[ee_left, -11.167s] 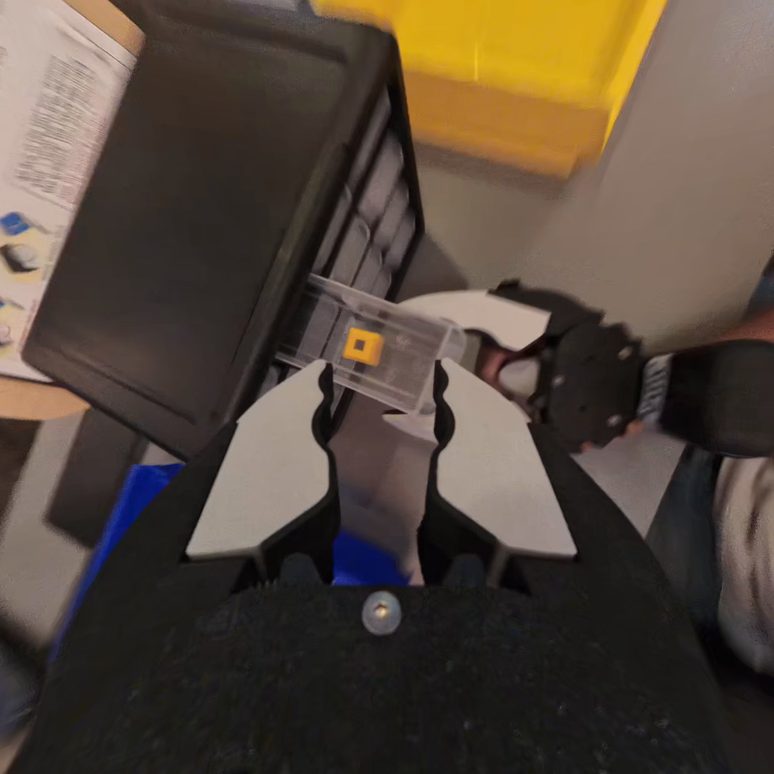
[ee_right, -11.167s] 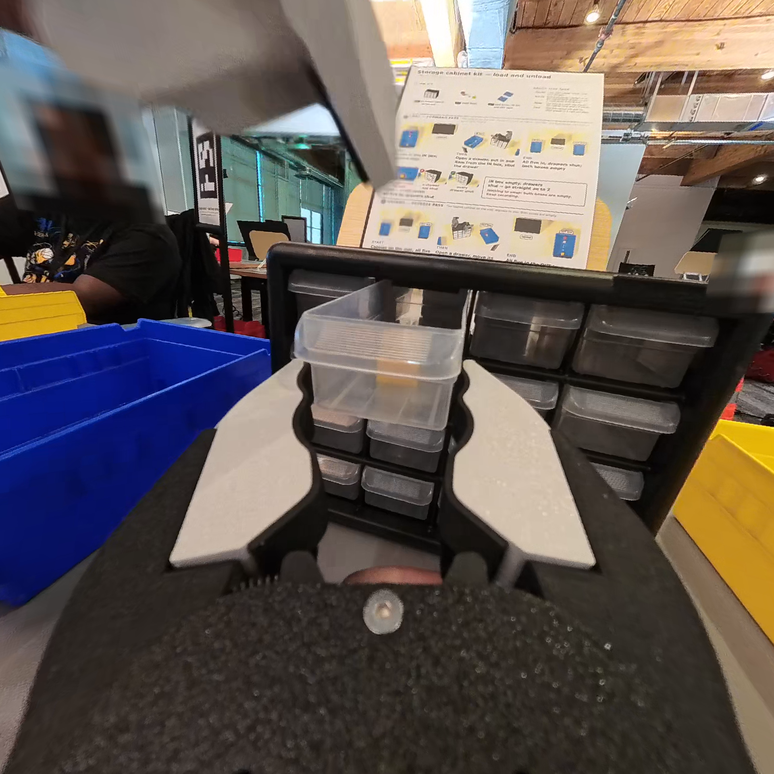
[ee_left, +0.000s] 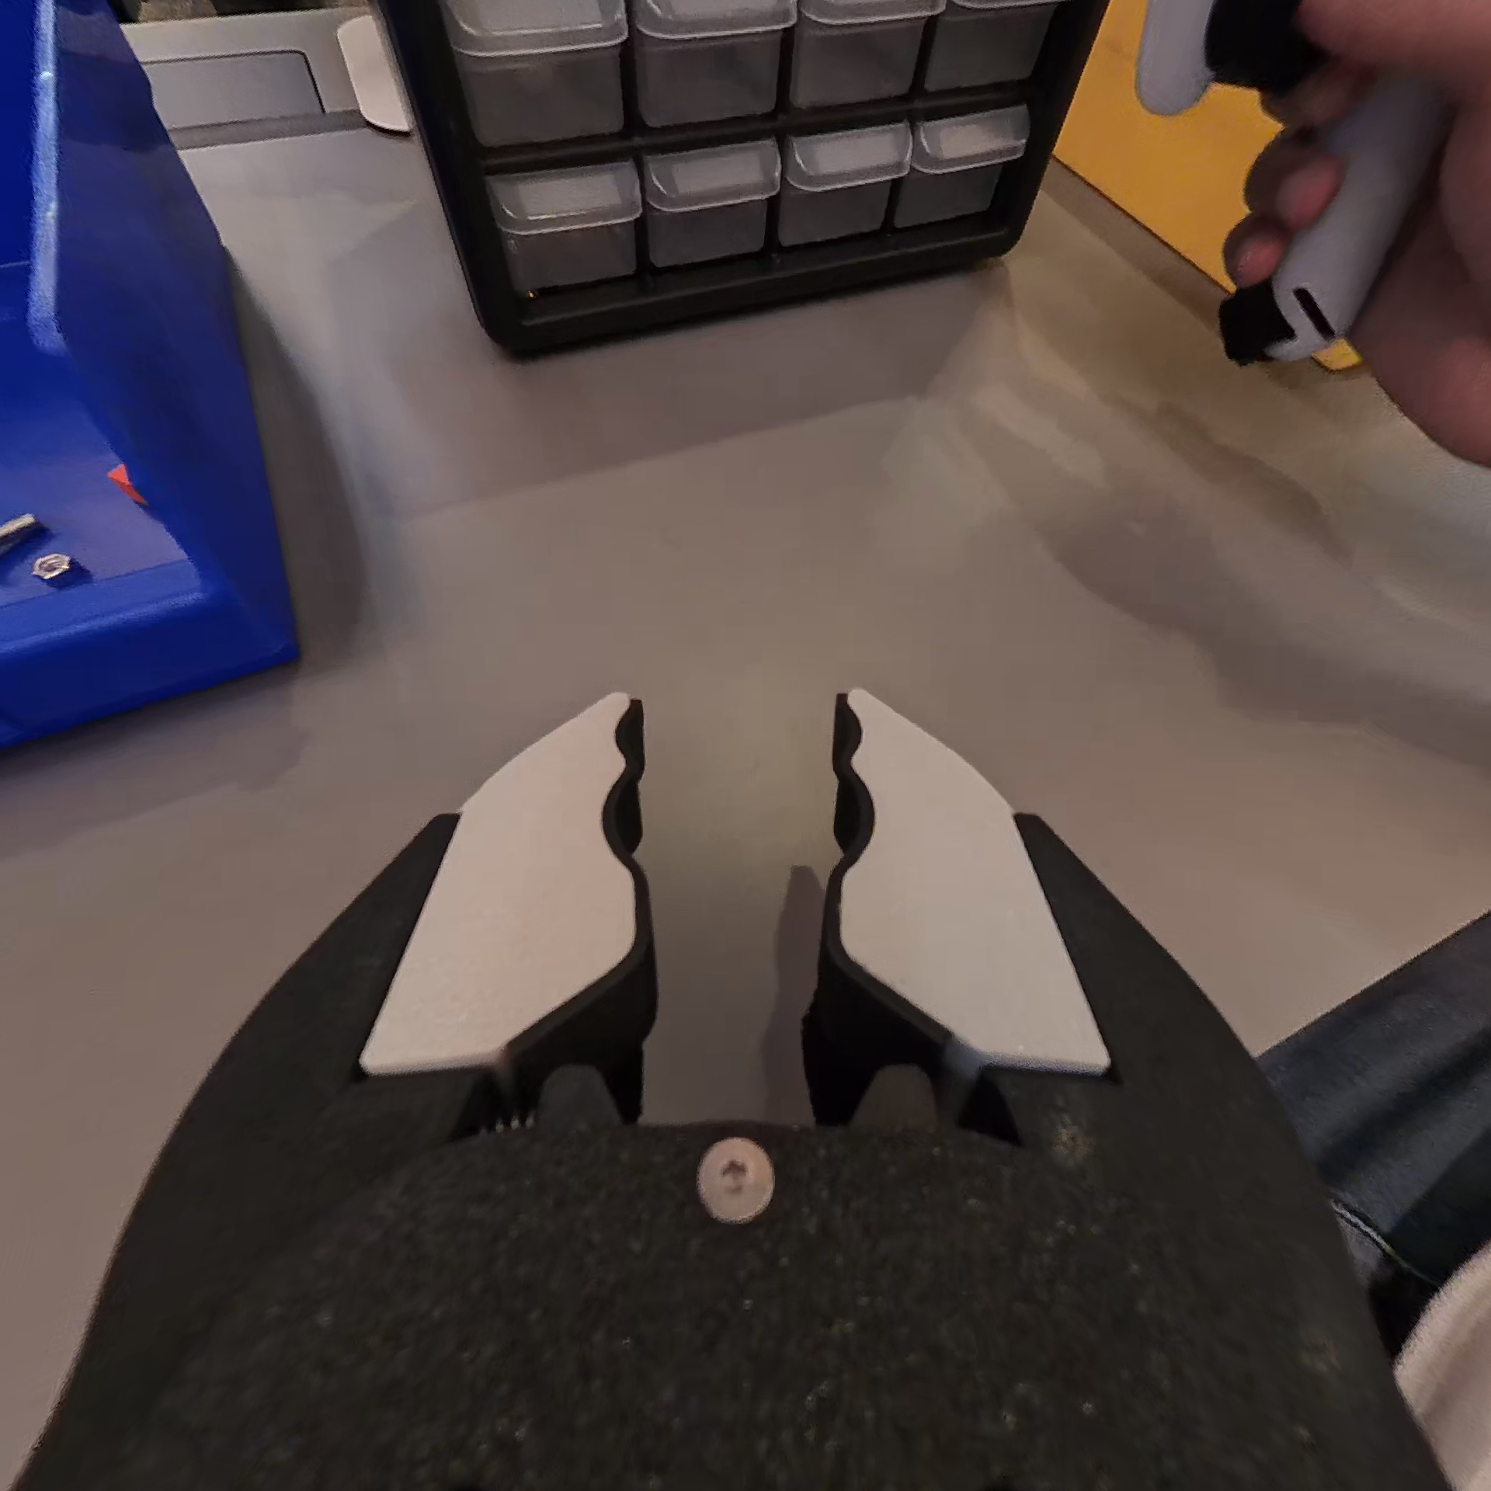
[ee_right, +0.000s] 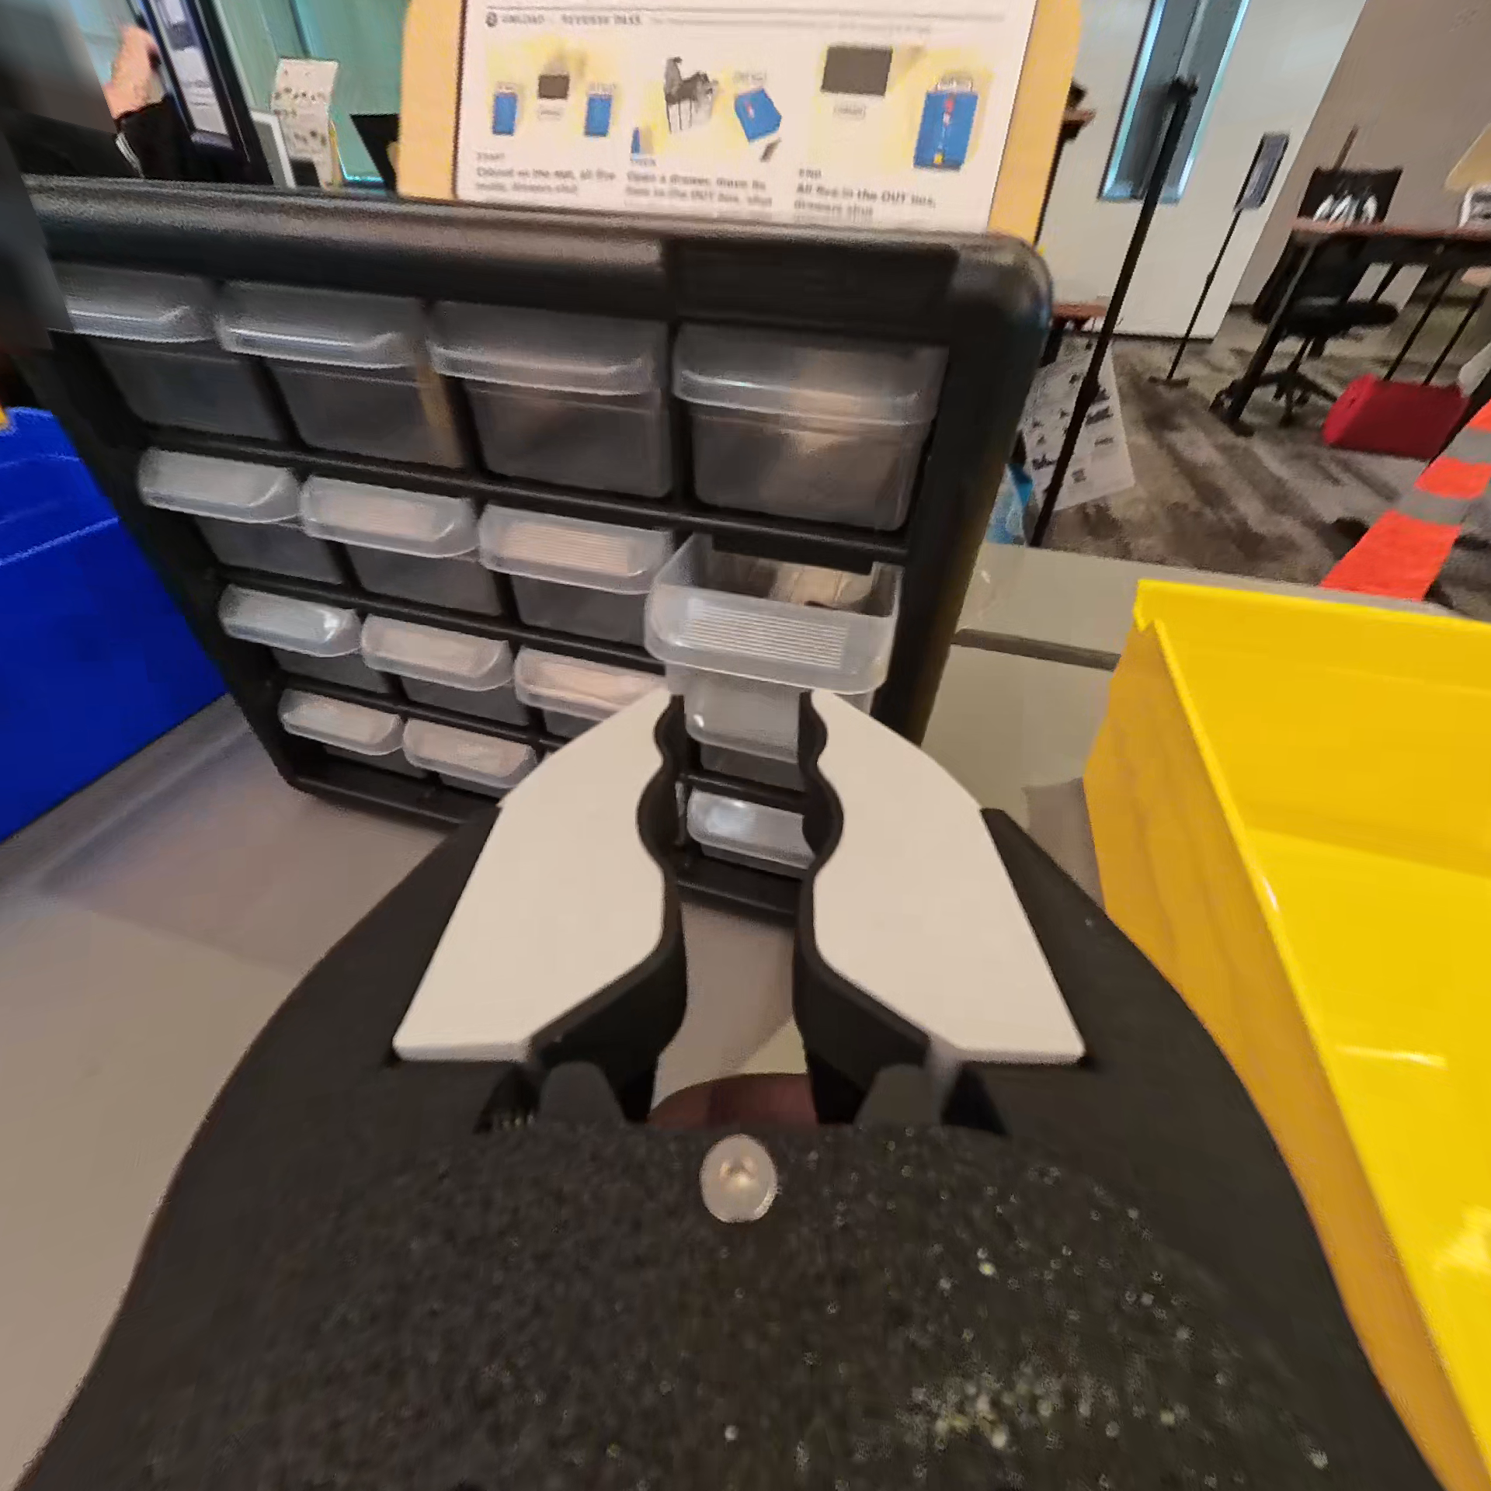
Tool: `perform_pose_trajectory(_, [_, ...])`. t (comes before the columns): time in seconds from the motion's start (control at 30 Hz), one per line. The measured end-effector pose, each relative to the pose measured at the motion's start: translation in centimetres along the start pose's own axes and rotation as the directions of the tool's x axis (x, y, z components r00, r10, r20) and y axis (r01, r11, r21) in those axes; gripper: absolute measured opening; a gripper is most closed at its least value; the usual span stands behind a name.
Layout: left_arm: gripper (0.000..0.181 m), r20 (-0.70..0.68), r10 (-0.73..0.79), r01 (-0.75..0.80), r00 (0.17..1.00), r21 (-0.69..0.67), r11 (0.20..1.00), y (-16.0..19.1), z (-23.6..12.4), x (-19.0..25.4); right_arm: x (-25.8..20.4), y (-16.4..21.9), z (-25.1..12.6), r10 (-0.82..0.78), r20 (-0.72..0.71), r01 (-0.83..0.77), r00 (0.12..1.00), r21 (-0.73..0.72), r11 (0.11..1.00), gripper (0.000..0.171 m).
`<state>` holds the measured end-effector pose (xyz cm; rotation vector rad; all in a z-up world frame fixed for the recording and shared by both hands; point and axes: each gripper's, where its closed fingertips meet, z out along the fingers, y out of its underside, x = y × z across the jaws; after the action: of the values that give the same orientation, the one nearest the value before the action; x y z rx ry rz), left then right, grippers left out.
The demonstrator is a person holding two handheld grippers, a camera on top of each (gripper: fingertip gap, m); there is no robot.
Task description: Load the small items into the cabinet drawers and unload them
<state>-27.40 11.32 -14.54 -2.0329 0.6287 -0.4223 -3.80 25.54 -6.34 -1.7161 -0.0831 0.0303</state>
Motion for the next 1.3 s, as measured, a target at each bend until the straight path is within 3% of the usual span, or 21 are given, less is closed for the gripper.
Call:
perform_pose_trajectory(0.13, [0.045,0.008,0.017,-0.017,1.0,-0.004,1.0,0.2,-0.1,-0.1,0.8,0.5,2.4,0.044,0.01,-0.043,0.999,-0.053,0.998,0.028])
perform_pose_trajectory(0.27, [0.045,0.008,0.007,-0.007,1.0,-0.012,1.0,0.3,0.0,-0.4,0.3,0.6,3.7,0.022,0.044,-0.019,0.999,-0.071,0.997,0.019])
perform_pose_trajectory(0.4, [0.045,-0.003,-0.019,0.019,1.0,-0.018,1.0,0.4,0.1,-0.6,-0.2,0.8,3.7,-0.074,0.041,0.077,0.996,-0.063,0.995,0.029])
perform_pose_trajectory(0.5, [0.045,-0.01,-0.029,0.028,1.0,-0.025,0.999,0.5,0.1,-0.6,-1.3,2.7,2.7,-0.222,0.123,0.238,0.967,-0.129,0.963,0.037])
perform_pose_trajectory(0.6, [0.045,-0.018,-0.031,0.03,0.999,-0.025,0.999,0.6,0.0,-0.5,-1.0,5.1,1.6,-0.552,0.143,0.57,0.821,-0.191,0.799,0.039])
perform_pose_trajectory(0.67, [0.045,-0.024,-0.032,0.031,0.999,-0.023,0.999,0.5,0.0,-0.4,0.0,5.6,1.3,-0.794,0.081,0.789,0.603,-0.21,0.578,0.037])
perform_pose_trajectory(0.73, [0.045,-0.032,-0.033,0.032,0.999,-0.025,0.999,0.5,0.1,-0.1,0.4,5.7,1.4,-0.934,0.013,0.911,0.356,-0.226,0.344,0.029])
perform_pose_trajectory(0.8, [0.045,-0.035,-0.025,0.023,0.999,-0.029,0.999,0.5,0.2,0.1,0.4,6.8,2.1,-0.971,0.028,0.942,0.236,-0.251,0.222,0.028])
perform_pose_trajectory(1.03, [0.044,-0.006,0.015,-0.015,1.0,-0.038,0.999,0.7,0.3,-0.2,0.9,7.3,4.2,-0.972,0.017,0.931,0.232,-0.295,0.217,0.028])
perform_pose_trajectory(1.17, [0.045,-0.022,-0.015,0.014,1.0,-0.044,0.999,0.9,0.3,-0.3,0.9,7.0,4.4,-0.984,-0.038,0.941,0.175,-0.289,0.179,0.018])
perform_pose_trajectory(1.3, [0.044,-0.029,-0.023,0.022,0.999,-0.045,0.999,0.9,0.4,-0.3,0.9,7.4,4.0,-0.98,-0.035,0.939,0.198,-0.281,0.2,0.013])
